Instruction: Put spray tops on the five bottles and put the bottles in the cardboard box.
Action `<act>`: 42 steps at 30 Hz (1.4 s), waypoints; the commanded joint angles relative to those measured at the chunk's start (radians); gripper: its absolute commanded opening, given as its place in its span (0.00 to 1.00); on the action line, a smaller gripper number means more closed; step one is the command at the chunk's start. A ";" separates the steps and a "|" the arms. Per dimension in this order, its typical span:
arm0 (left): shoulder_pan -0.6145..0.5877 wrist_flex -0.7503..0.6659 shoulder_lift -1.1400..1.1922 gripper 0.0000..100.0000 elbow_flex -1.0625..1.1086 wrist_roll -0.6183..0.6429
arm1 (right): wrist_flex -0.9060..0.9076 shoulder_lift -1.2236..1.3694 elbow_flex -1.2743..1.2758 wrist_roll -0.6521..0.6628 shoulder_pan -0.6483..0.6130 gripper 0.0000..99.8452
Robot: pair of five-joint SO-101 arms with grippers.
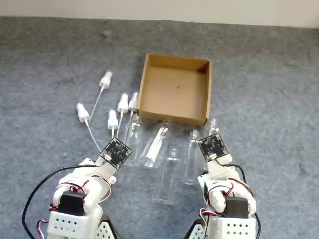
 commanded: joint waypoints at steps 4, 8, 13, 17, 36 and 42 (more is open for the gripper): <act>0.018 0.006 -0.012 0.01 0.019 0.000 | 0.002 -0.008 0.170 0.006 0.005 0.01; 0.018 0.006 -0.012 0.01 0.019 0.000 | 0.002 -0.008 0.170 0.006 0.005 0.01; 0.018 0.006 -0.012 0.01 0.019 0.000 | -0.039 -0.008 0.170 0.008 0.010 0.01; 0.018 0.006 -0.012 0.01 0.019 0.000 | -0.219 -0.008 0.168 0.008 0.013 0.01; 0.018 0.006 -0.012 0.01 0.019 0.005 | -0.240 0.254 -0.409 -0.144 0.013 0.02; 0.018 0.006 -0.012 0.01 0.019 0.005 | -0.160 0.845 -0.763 -0.239 0.010 0.18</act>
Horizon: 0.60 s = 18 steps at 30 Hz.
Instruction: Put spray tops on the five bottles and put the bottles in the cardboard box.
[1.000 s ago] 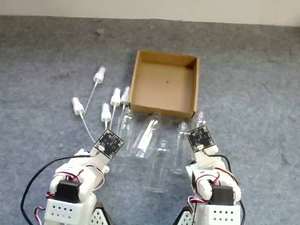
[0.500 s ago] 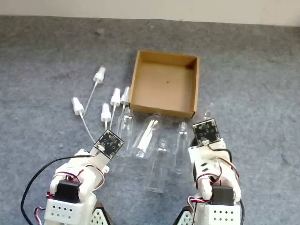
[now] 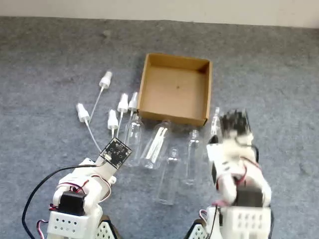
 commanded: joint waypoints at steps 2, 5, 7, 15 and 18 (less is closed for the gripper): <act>0.018 0.006 -0.012 0.01 0.019 0.005 | 0.111 0.516 -0.392 -0.080 0.005 0.19; 0.018 0.006 -0.012 0.01 0.019 0.005 | 0.191 0.809 -0.608 -0.121 0.004 0.19; 0.018 0.006 -0.012 0.01 0.019 0.005 | 0.222 0.975 -0.733 -0.121 0.004 0.19; 0.018 0.006 -0.012 0.01 0.019 0.005 | 0.225 1.299 -0.928 -0.124 0.002 0.19; 0.018 0.006 -0.012 0.01 0.019 0.005 | 0.205 1.351 -0.926 -0.121 0.002 0.19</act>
